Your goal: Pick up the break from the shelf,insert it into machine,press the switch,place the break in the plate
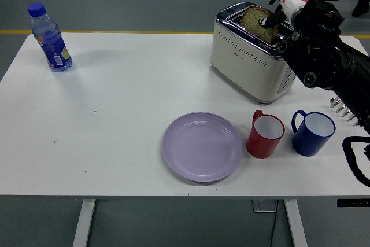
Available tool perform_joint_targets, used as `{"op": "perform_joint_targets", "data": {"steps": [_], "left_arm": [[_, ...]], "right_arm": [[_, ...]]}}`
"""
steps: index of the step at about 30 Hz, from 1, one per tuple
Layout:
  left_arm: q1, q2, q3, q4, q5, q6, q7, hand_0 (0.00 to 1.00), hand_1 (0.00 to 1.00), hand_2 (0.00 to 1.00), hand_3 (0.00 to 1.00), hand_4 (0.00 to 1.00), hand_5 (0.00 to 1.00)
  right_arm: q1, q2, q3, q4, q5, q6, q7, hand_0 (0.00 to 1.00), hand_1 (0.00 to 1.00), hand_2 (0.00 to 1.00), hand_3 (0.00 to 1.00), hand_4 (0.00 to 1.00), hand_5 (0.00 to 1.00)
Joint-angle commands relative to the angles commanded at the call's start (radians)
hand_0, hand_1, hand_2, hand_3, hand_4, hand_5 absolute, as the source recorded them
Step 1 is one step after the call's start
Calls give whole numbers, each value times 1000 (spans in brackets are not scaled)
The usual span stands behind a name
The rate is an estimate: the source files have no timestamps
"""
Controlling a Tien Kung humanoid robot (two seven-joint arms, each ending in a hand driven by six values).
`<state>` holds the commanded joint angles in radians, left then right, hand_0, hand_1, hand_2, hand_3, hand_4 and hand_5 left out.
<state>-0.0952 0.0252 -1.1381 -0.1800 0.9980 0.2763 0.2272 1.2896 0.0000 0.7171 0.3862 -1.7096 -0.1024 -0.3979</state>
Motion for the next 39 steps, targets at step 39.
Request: {"op": "perform_joint_targets", "data": {"steps": [39], "left_arm": [[-8,0,-38,0,45,-1,5,675,622,686,634,467,918]], "right_arm": [[-2,0,-107,-9,206,-75,95,160,273,386,472,590,2]]}}
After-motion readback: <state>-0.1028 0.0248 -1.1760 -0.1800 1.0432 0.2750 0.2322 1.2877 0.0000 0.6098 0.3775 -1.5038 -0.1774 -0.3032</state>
